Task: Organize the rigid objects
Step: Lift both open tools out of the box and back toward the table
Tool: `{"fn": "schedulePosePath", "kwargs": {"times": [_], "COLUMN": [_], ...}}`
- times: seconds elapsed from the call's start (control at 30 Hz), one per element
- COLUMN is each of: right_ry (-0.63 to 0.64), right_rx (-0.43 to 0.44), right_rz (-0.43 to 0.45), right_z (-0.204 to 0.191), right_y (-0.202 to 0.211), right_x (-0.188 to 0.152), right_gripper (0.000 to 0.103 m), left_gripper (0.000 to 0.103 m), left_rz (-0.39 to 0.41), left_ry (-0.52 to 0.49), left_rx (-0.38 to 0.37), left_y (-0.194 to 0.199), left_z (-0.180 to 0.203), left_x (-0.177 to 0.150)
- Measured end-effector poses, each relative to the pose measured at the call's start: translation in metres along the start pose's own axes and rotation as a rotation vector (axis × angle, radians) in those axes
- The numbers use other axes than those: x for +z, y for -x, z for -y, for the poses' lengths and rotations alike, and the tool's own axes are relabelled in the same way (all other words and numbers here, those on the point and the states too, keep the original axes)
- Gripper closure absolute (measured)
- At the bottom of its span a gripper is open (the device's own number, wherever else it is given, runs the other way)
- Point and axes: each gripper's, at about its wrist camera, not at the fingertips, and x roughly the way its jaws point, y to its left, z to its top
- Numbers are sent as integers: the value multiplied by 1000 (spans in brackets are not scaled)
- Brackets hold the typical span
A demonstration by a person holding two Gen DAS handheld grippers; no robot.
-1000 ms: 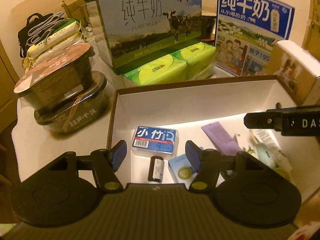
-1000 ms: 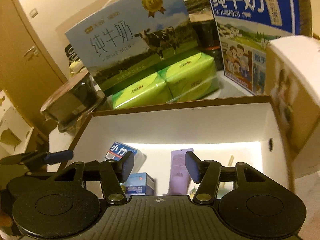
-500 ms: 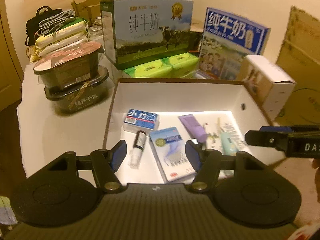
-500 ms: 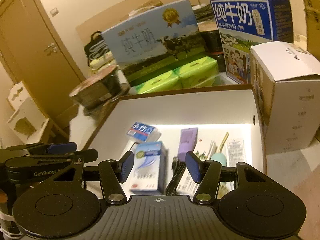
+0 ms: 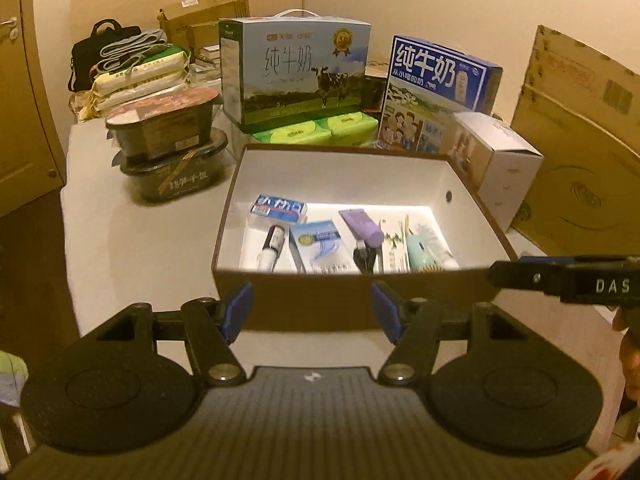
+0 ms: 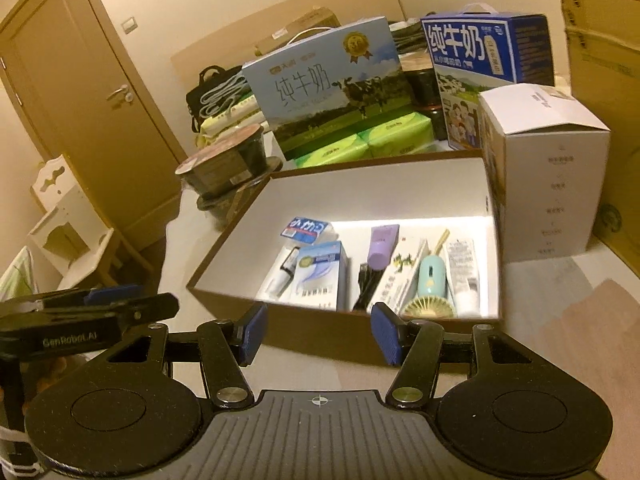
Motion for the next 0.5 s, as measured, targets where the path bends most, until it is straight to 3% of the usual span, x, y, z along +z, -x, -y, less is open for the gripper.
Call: {"fn": "schedulePosePath", "kwargs": {"times": [0.23,0.5], "right_ry": [2,-59], "right_rx": [-44,-94], "right_rz": [2,-33], "right_z": [-10,-13], "right_y": [26,37], "right_x": [-31,-62], "right_gripper": [32,26], "left_gripper": [40,37], "left_rz": [0,-30], "left_ry": [-1,-7], "left_rx": [36,58], "left_y": [25,37], "left_z": [3,14], "left_x": [-30,-65]}}
